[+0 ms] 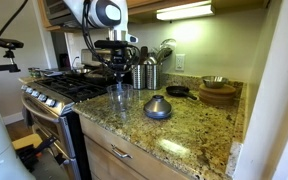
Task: Put the slicer in the container then put the grey cover on top of the container
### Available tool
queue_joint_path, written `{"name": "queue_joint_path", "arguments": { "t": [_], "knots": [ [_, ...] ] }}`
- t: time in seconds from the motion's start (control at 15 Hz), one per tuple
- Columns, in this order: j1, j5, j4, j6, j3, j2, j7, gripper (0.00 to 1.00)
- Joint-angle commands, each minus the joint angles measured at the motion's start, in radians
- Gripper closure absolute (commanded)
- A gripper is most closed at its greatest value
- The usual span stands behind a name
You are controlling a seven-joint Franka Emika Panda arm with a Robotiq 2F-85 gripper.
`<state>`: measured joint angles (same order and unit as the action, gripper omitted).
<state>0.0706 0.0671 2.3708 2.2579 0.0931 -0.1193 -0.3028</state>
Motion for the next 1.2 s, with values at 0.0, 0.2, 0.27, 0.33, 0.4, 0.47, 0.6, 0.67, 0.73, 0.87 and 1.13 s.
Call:
{"name": "queue_joint_path", "arguments": {
  "t": [0.0,0.2,0.27,0.33,0.4,0.47,0.6,0.67,0.73,0.87,1.13],
  "knots": [
    [0.011,0.012,0.017,0.028,-0.018,-0.001,-0.032,0.92],
    [0.01,0.01,0.01,0.024,-0.018,0.015,-0.031,0.92],
    [0.01,0.011,0.009,0.024,-0.018,0.018,-0.032,0.92],
    [0.01,0.012,0.008,0.03,-0.017,0.025,-0.033,0.92],
    [0.009,0.012,0.006,0.034,-0.017,0.032,-0.035,0.92],
    [0.008,0.014,0.0,0.037,-0.018,0.045,-0.037,0.92],
    [0.007,0.018,-0.005,0.046,-0.017,0.063,-0.041,0.92],
    [0.006,0.02,-0.007,0.05,-0.017,0.07,-0.044,0.92],
    [0.005,0.021,-0.008,0.057,-0.016,0.077,-0.047,0.92],
    [0.004,0.02,-0.003,0.081,-0.015,0.084,-0.057,0.92],
    [0.003,0.021,-0.001,0.106,-0.013,0.095,-0.074,0.92]
  ]
}}
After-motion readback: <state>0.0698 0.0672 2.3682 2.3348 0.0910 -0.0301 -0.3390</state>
